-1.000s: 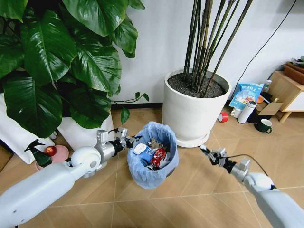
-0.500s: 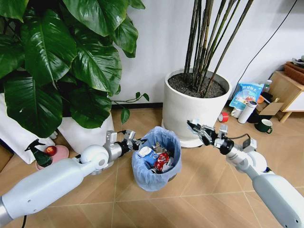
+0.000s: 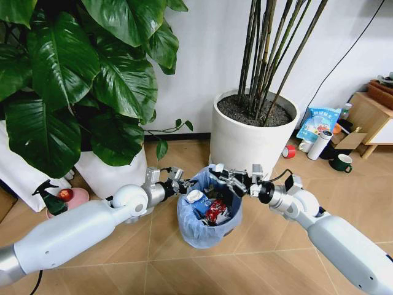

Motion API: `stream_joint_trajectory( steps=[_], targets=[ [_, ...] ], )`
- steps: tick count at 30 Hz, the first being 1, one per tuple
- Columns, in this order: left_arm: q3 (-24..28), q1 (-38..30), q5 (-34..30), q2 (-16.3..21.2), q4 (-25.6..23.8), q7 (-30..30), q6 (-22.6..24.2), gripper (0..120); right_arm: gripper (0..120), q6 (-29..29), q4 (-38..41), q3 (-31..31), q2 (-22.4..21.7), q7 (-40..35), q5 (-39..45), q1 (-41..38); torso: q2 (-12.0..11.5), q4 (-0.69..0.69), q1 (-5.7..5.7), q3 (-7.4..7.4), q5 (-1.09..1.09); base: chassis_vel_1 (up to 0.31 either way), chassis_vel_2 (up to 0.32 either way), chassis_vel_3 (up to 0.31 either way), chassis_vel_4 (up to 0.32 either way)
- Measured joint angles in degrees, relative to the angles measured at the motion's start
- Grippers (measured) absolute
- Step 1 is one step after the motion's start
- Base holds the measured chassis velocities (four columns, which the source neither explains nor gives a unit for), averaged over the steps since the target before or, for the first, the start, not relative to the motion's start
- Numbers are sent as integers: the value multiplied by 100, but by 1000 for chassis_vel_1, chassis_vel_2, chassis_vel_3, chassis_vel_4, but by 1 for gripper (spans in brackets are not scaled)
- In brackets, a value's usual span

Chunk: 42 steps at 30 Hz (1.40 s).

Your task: Pick up the trash bin and place the garbage on the floor into it.

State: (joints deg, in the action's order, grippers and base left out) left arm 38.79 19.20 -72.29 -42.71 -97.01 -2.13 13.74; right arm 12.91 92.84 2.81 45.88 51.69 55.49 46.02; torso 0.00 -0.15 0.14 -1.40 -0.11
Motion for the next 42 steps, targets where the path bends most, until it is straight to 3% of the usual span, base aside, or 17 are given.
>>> stream_joint_trajectory(
  steps=[5,9,23,27,30,39,42],
  targets=[
    [-7,-9,-29,-15,-35,-29,2,0,4,-75,-37,170,-83,-180,-145,-104,0,0,0,0,0,0,0,0,0],
    [-18,-28,-63,-15,-71,-58,6,0,25,-133,-151,261,-195,-224,-358,-120,0,-1,0,0,1,0,0,0,0],
    [-42,-28,-81,-15,-77,-79,12,0,69,-201,-267,143,-266,-127,-917,-114,0,-1,0,0,1,0,0,0,0],
    [-49,-35,-86,17,-83,-82,17,0,89,-202,-277,95,-348,-4,-1505,-290,0,0,0,0,1,0,0,0,0],
    [-61,-35,-86,15,-83,-82,18,0,97,-155,-260,79,-373,12,-1668,-376,0,0,0,0,0,0,0,0,0],
    [-135,36,-79,23,-79,-86,18,0,100,-68,-139,-177,-379,-127,-1814,-364,0,0,0,0,0,0,0,0,0],
    [-359,210,-47,88,-80,-91,18,0,100,-91,-90,-553,-423,-494,-1381,-65,0,-1,0,0,-1,0,0,0,0]
  ],
)
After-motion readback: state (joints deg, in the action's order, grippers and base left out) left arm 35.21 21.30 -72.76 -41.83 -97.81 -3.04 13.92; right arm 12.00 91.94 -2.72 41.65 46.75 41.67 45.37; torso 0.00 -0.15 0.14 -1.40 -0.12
